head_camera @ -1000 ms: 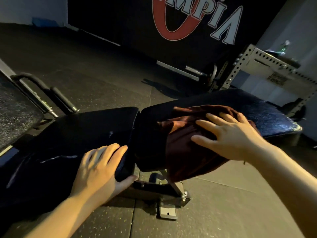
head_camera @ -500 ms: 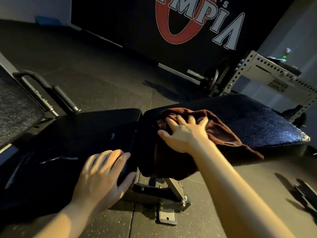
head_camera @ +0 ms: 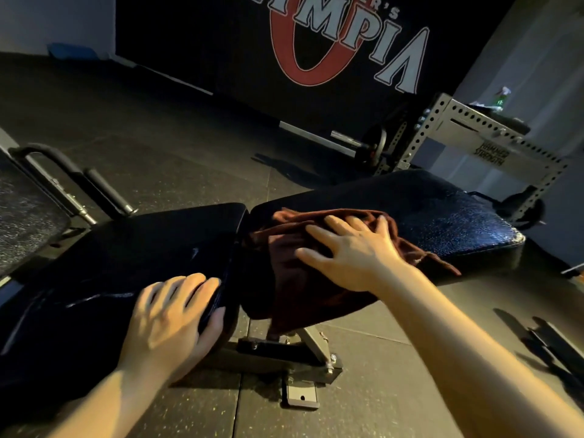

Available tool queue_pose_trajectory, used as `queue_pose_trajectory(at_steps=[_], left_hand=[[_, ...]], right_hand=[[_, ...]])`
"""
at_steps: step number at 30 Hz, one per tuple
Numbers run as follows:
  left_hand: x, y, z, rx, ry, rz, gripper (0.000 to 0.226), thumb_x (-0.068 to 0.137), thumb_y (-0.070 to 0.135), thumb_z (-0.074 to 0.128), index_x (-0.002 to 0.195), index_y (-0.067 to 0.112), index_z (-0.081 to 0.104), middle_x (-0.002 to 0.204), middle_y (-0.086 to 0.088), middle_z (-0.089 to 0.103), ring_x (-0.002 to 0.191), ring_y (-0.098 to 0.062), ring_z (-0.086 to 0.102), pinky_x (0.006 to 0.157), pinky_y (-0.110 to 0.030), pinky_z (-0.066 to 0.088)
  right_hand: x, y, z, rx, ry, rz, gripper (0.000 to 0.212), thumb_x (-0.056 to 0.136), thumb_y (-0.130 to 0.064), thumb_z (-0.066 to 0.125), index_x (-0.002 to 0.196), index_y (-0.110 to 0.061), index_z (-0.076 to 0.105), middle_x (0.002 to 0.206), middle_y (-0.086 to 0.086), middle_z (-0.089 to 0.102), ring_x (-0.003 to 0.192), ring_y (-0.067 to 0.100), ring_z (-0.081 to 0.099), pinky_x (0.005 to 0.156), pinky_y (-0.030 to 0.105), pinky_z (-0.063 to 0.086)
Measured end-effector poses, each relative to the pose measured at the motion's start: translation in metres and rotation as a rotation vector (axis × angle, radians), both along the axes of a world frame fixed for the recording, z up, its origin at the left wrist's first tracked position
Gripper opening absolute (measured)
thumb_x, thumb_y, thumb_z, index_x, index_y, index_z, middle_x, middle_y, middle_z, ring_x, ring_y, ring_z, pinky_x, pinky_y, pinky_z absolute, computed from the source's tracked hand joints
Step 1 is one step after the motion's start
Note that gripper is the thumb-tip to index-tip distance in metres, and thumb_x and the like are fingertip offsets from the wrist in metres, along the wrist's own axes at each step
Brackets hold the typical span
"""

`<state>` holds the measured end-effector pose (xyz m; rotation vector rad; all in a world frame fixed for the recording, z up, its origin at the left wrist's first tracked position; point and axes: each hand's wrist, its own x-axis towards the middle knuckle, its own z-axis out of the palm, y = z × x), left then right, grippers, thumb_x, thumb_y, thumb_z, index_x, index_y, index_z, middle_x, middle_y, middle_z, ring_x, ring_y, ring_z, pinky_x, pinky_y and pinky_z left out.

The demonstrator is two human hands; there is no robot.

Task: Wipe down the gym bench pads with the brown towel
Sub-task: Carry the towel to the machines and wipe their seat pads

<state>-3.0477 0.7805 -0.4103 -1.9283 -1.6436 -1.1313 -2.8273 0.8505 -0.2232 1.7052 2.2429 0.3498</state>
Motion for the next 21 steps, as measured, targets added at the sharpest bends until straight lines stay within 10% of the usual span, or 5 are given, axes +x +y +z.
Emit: queue_pose_trajectory(at_steps=[8,21], left_hand=[[0.002,-0.002,0.006,-0.177,0.039,0.038,0.064,0.099,0.050,0.027,0.110,0.004,0.070,0.104,-0.018,0.068,0.091,-0.040,0.067,0.078,-0.055,0.052],[0.001,-0.004,0.004,-0.051,-0.015,-0.005,0.043,0.094,0.030,0.040,0.115,0.006,0.069,0.104,-0.016,0.068,0.090,-0.037,0.066,0.079,-0.051,0.049]], right_hand=[[0.070,0.001,0.046,0.186,-0.031,-0.255,0.081,0.083,-0.085,0.012,0.153,-0.045,0.015,0.165,-0.001,0.010,0.151,0.031,0.010,0.112,0.073,0.001],[-0.059,-0.018,-0.048,-0.006,-0.116,0.233,0.102,0.078,-0.090,0.028,0.157,-0.027,0.012,0.164,0.009,0.014,0.148,0.039,0.012,0.113,0.070,0.003]])
